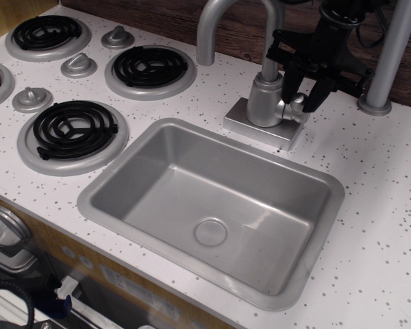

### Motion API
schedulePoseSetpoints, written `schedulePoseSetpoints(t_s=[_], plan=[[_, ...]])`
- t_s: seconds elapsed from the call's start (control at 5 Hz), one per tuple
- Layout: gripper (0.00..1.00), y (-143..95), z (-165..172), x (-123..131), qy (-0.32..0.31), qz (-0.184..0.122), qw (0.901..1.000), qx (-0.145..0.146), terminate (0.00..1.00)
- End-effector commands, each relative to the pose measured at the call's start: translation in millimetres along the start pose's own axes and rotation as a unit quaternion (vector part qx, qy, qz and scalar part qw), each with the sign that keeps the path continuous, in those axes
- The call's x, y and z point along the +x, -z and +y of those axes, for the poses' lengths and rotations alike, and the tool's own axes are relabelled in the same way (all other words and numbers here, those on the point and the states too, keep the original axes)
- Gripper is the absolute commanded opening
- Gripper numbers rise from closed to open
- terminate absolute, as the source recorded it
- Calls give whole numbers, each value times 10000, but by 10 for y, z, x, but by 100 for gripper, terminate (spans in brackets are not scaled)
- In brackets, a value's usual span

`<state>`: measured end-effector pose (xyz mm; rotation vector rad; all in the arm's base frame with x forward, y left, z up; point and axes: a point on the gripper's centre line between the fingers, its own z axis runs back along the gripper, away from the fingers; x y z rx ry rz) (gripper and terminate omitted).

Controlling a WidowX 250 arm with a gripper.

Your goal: Lever vertical to front

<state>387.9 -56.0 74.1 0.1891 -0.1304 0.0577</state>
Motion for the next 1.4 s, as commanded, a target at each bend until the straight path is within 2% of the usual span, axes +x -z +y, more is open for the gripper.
schedulePoseSetpoints(t_s=[0.0,0.2,0.6,0.8,1.0,1.2], plan=[[0,60,51,13,-153,-217,9995,-145,0],[0,176,37,-5,-157,-171,9993,-282,0],[0,262,50,9,-120,-164,9993,-311,0],[100,94,57,18,-62,-65,9997,-217,0],[100,-128,64,-18,-125,50,9999,24,0],[100,-276,89,-73,-140,92,9997,197,100]])
